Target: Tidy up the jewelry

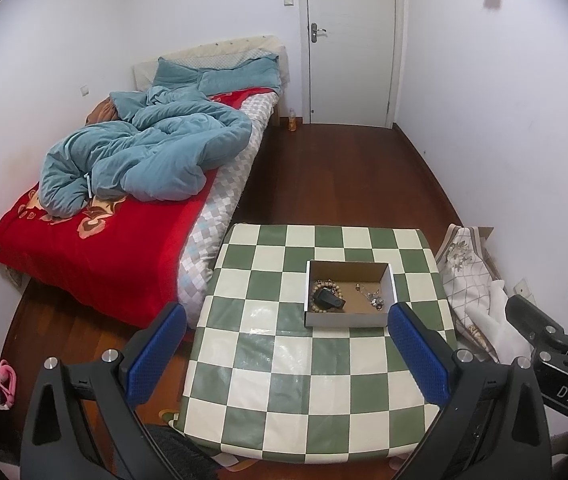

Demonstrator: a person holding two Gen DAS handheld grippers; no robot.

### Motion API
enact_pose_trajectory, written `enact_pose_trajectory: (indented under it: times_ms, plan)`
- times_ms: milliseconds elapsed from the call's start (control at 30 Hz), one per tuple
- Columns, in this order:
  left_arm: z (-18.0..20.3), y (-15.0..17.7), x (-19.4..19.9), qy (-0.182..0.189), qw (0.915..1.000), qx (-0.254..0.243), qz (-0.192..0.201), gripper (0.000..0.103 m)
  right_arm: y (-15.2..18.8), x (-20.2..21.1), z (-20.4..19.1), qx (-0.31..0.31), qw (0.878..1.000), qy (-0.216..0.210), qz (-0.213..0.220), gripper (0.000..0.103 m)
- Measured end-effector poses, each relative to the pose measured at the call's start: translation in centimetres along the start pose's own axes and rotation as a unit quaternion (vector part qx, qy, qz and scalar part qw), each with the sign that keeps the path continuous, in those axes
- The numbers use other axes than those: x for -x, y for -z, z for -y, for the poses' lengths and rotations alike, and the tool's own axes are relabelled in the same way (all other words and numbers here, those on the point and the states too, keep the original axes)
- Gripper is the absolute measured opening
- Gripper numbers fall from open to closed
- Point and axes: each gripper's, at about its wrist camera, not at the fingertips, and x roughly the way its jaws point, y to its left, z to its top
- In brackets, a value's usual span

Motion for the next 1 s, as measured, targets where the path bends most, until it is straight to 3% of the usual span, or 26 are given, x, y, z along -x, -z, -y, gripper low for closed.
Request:
enact_pose_trajectory:
  times_ms: [1000]
  plan:
    - [-0.39, -0.11, 0.72, 0.002, 1.0000, 0.001, 0.009, 0.103, 0.15, 0.09, -0.40, 0.004, 1.000, -0.001, -0.003, 0.103]
